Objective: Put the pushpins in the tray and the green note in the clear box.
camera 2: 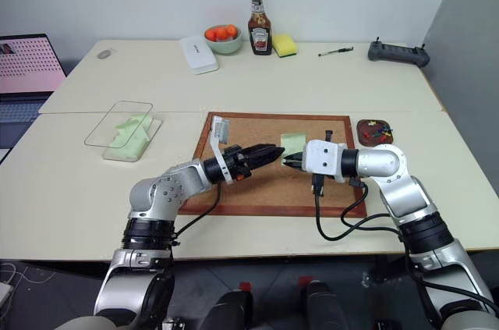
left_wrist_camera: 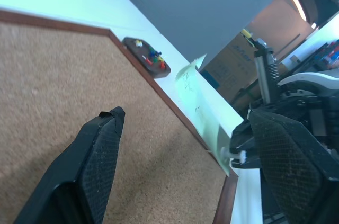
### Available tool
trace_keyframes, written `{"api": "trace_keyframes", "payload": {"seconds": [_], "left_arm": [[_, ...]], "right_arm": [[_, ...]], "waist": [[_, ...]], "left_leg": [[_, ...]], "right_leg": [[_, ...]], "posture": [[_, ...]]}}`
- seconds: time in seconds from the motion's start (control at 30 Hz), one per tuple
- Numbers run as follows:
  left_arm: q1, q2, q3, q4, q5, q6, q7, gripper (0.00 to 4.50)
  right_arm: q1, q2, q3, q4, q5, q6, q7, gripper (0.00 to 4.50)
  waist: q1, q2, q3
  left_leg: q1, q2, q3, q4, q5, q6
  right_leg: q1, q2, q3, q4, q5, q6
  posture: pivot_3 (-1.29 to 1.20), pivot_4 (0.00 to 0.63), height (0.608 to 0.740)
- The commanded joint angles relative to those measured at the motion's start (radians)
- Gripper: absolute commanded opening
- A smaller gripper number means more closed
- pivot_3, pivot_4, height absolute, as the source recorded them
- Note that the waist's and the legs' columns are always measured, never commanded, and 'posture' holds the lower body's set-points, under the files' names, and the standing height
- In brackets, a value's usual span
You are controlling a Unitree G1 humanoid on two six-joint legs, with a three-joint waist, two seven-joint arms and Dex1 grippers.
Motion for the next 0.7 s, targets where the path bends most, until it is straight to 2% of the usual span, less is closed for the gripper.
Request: {"api": "trace_keyframes", "payload": {"seconds": [0.03, 0.2, 0.27, 0.7], "left_arm": [[-0.037, -0.022, 0.007, 0.013, -0.026, 0.014, -0.002, 3.95], [-0.055, -0.049, 0.023, 0.039, -0.045, 0.027, 0.005, 3.95], [-0.059, -0.059, 0.032, 0.045, -0.054, 0.035, 0.006, 3.78], [-0.050, -0.091, 0.025, 0.048, -0.058, 0.047, 0.000, 1.41]], "right_arm": [[-0.024, -0.005, -0.003, -0.052, 0.002, -0.004, 0.008, 0.00], [-0.023, -0.001, -0.002, -0.070, 0.000, 0.007, 0.008, 0.00], [-0.022, 0.001, -0.002, -0.077, 0.001, 0.012, 0.007, 0.00], [-0.019, 0.003, -0.003, -0.103, 0.006, 0.041, 0.006, 0.00]], "waist": [[0.000, 0.000, 0.000], [0.000, 0.000, 0.000], [0.000, 0.000, 0.000], [0.000, 0.000, 0.000]], "left_leg": [[0.000, 0.000, 0.000, 0.000, 0.000, 0.000], [0.000, 0.000, 0.000, 0.000, 0.000, 0.000], [0.000, 0.000, 0.000, 0.000, 0.000, 0.000], [0.000, 0.000, 0.000, 0.000, 0.000, 0.000]], "right_leg": [[0.000, 0.000, 0.000, 0.000, 0.000, 0.000], [0.000, 0.000, 0.000, 0.000, 0.000, 0.000], [0.000, 0.000, 0.000, 0.000, 0.000, 0.000], [0.000, 0.000, 0.000, 0.000, 0.000, 0.000]], "posture": [[0.00, 0.150, 0.740], [0.00, 0.150, 0.740], [0.00, 0.150, 0.740], [0.00, 0.150, 0.740]]}}
